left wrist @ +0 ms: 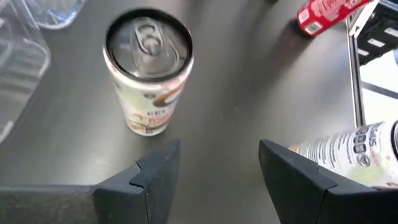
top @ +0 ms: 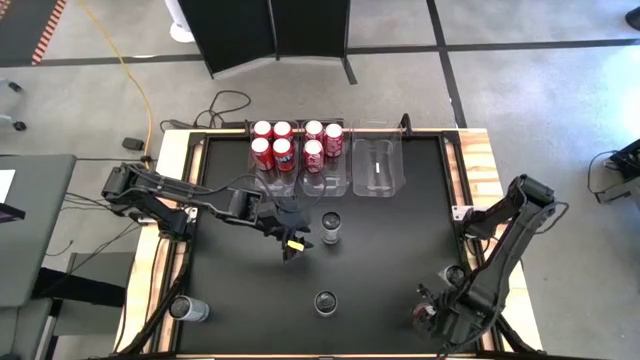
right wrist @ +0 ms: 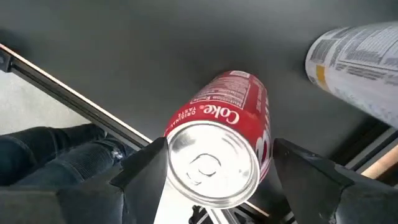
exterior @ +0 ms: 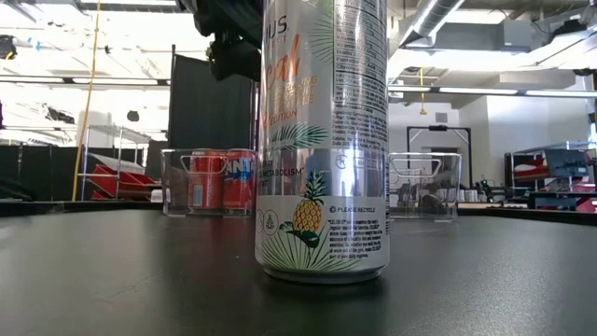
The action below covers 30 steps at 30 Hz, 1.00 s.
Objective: Sort soda cans
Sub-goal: Put the red and white soda can into the middle transparent bin
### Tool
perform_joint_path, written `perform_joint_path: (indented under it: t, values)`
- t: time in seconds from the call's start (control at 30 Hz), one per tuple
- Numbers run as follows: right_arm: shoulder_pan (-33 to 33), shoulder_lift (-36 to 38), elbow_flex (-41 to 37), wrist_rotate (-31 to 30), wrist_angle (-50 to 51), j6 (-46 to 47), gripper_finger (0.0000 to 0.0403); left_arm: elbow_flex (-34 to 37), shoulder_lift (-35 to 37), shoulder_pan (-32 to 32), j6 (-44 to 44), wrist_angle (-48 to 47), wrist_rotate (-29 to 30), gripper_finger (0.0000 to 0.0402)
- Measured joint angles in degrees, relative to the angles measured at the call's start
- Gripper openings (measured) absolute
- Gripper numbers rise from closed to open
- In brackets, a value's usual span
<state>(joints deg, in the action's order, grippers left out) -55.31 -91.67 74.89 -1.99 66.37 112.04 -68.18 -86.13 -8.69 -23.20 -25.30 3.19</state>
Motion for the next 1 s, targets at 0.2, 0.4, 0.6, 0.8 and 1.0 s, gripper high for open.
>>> perform_joint_path:
  t: [0.2,0.4,0.6,0.8,1.0]
  values:
    - [0.01,-1.19,0.0,0.4,-0.19,0.36,0.0304,0.0,0.0,-0.48,-0.14,-2.24,-0.32,0.0213]
    - [0.54,-0.4,-0.13,0.68,4.08,0.89,0.0304,0.0,0.0,-0.12,-0.14,-2.3,0.49,0.0213]
    - [-0.36,2.27,-0.55,-6.28,10.41,5.14,0.0304,0.0,0.0,-0.16,-0.51,-2.32,0.54,0.0213]
    - [-2.0,5.51,-0.5,-8.73,9.73,2.14,0.0306,0.0,0.0,-0.92,-0.64,-2.66,0.58,0.0213]
    - [-3.8,5.71,-0.5,-7.84,11.57,0.57,0.0318,0.0,0.0,-1.39,-1.58,-2.8,0.66,0.0213]
